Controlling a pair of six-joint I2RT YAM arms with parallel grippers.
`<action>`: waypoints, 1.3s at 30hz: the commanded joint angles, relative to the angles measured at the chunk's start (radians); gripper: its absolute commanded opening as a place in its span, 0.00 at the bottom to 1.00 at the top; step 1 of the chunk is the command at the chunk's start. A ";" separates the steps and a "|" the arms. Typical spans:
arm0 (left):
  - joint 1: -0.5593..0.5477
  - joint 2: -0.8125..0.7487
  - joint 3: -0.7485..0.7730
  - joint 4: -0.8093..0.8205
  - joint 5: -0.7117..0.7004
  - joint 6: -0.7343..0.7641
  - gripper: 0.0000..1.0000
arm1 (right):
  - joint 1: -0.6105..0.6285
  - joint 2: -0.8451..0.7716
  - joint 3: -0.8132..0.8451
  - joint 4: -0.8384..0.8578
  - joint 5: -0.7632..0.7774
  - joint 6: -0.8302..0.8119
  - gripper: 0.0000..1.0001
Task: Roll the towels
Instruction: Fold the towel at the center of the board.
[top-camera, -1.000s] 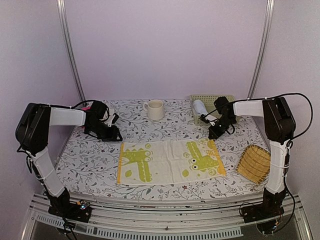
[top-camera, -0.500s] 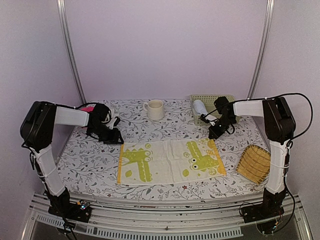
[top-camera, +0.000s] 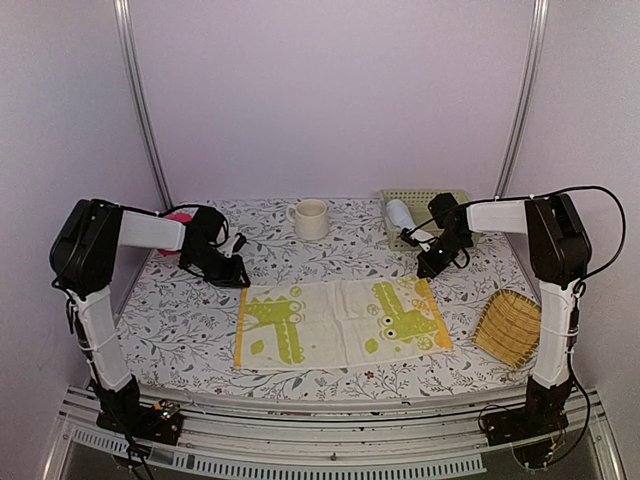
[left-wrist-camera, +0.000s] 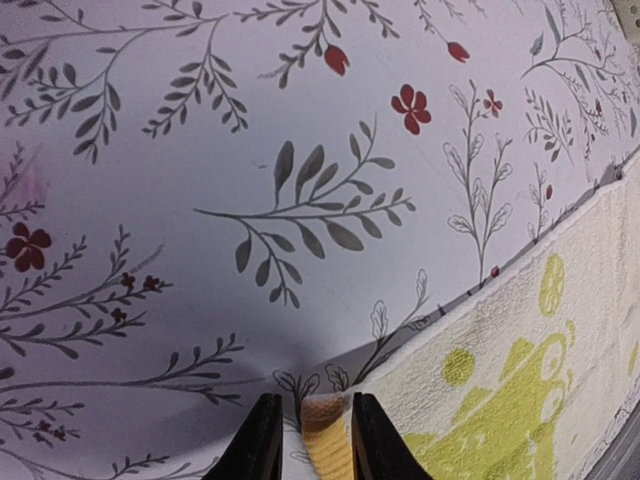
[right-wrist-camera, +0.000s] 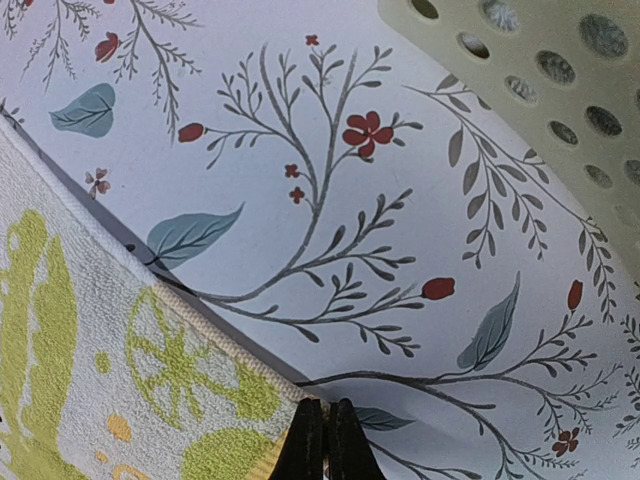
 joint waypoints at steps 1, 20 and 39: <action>-0.011 0.019 0.023 -0.016 -0.008 0.005 0.24 | -0.006 0.024 -0.038 -0.018 0.042 -0.005 0.03; -0.017 0.046 0.047 -0.023 -0.003 0.017 0.00 | -0.025 0.010 -0.028 -0.021 0.023 -0.005 0.02; -0.018 -0.121 0.080 0.006 -0.056 0.026 0.00 | -0.134 -0.132 0.035 -0.011 -0.140 -0.037 0.02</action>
